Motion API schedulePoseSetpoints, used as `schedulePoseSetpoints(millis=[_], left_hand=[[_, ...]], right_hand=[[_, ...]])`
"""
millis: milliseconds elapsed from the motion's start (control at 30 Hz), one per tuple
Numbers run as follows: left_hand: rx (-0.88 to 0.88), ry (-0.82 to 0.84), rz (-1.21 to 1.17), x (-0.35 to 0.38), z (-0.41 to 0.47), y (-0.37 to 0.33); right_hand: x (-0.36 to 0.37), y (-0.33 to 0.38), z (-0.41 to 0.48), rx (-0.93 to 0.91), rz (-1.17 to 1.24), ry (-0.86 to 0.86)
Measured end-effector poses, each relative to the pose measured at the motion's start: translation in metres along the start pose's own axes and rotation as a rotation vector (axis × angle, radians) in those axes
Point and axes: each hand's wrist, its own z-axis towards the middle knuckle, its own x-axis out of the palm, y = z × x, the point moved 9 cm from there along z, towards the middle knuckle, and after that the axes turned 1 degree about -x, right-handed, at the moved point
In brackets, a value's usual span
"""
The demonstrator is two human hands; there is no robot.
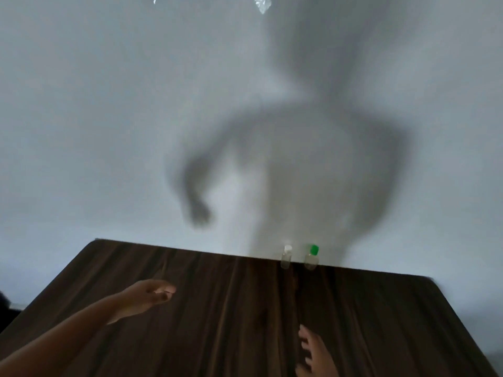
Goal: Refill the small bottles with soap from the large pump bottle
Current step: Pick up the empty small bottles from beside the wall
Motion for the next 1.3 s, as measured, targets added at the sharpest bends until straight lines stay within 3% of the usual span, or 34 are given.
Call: schedulePoseSetpoints(millis=[100, 267, 567, 867, 1100, 1300], left_hand=[[0.018, -0.040, 0.080, -0.036, 0.032, -0.021], [0.060, -0.042, 0.175, -0.046, 0.096, -0.073], [0.276, 0.129, 0.069, 0.079, 0.221, -0.193], [0.181, 0.274, -0.066, 0.143, 0.264, -0.205], [0.211, 0.309, -0.196, 0.156, 0.260, -0.207], [0.232, 0.459, -0.217, 0.180, 0.228, -0.197]], right_hand=[[-0.026, 0.029, 0.031, -0.110, -0.043, -0.142], [-0.035, 0.057, 0.108, -0.086, 0.030, -0.275], [-0.043, 0.052, 0.201, -0.055, 0.108, -0.457], [-0.052, 0.050, 0.227, -0.194, 0.119, -0.560], [-0.051, 0.053, 0.223, -0.259, 0.043, -0.526], [-0.045, 0.037, 0.180, -0.286, -0.022, -0.480]])
